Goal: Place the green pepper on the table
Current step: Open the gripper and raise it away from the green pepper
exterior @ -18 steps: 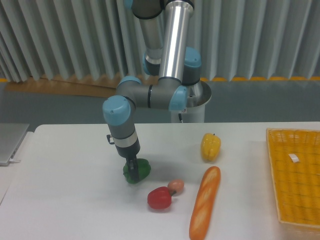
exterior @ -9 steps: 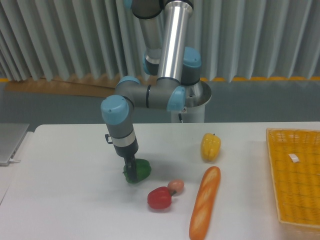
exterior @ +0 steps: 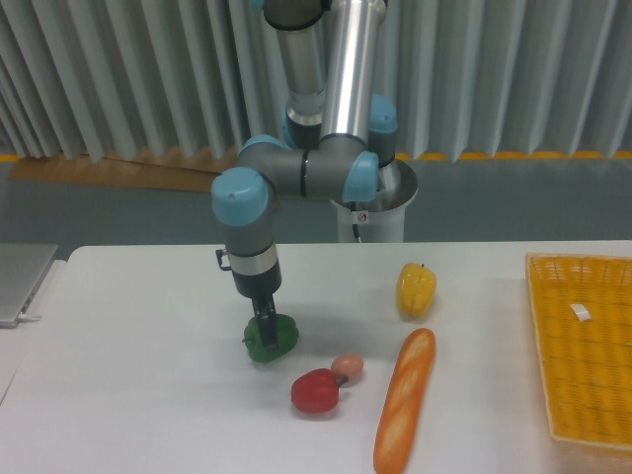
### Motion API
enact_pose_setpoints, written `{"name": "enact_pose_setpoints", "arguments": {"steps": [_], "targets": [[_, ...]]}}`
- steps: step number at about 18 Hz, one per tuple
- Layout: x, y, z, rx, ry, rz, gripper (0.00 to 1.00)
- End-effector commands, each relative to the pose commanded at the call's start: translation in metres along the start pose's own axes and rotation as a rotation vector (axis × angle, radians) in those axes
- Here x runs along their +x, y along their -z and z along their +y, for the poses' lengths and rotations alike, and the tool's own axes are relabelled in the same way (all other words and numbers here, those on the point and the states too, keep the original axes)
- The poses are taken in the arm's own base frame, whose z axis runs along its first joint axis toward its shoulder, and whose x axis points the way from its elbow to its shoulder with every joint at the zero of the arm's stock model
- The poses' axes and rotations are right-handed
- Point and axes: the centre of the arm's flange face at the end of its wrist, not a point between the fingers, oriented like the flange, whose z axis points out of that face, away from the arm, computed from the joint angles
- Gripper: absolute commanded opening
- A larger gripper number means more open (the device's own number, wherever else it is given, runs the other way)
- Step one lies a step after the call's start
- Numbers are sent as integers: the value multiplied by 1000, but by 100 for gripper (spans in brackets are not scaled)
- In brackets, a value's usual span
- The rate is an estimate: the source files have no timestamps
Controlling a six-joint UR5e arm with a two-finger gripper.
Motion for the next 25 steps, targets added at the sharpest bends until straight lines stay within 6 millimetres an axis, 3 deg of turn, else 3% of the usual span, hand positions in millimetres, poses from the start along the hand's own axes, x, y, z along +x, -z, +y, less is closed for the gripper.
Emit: {"name": "enact_pose_setpoints", "arguments": {"steps": [2, 9, 13, 19, 22, 25], "targets": [[-11, 23, 17, 17, 31, -28, 100], [0, 101, 31, 6, 45, -15, 100], [2, 131, 62, -9, 95, -3, 100], [15, 161, 101, -36, 99, 7, 100], [30, 179, 106, -35, 99, -2, 100], [32, 179, 104, -32, 94, 5, 100]]}}
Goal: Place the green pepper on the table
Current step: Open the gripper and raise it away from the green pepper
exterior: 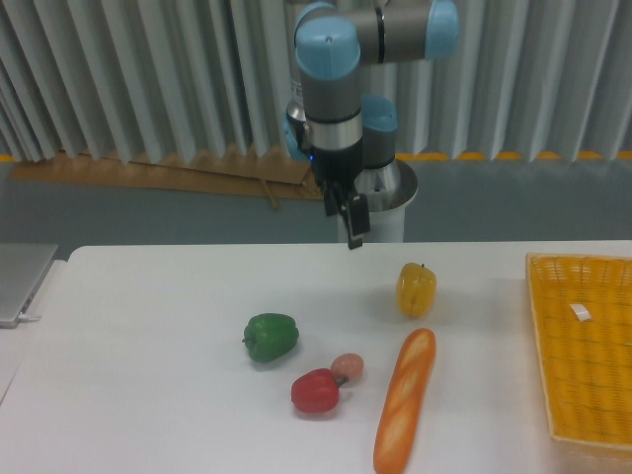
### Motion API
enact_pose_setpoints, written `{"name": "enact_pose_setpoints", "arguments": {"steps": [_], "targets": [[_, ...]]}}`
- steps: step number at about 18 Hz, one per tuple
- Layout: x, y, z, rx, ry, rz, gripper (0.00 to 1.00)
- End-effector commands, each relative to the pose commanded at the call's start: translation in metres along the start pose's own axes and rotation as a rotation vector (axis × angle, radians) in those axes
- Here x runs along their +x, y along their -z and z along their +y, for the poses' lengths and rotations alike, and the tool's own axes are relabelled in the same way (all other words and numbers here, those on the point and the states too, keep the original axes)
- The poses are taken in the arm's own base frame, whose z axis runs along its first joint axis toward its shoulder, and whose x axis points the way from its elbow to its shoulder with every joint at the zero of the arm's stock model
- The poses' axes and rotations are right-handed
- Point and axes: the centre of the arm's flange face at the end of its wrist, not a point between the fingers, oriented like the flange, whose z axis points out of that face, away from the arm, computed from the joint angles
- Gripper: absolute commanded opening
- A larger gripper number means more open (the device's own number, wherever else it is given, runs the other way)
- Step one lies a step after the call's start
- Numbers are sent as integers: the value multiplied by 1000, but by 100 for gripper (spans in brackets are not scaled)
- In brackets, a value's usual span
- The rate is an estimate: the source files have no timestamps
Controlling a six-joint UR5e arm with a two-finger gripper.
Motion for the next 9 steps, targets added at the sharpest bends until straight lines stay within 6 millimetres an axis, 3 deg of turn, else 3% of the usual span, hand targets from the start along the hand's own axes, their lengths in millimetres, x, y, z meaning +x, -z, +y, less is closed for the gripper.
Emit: {"name": "enact_pose_setpoints", "arguments": {"steps": [9], "targets": [[3, -3, -6, 14, -8, 39, 100]]}}
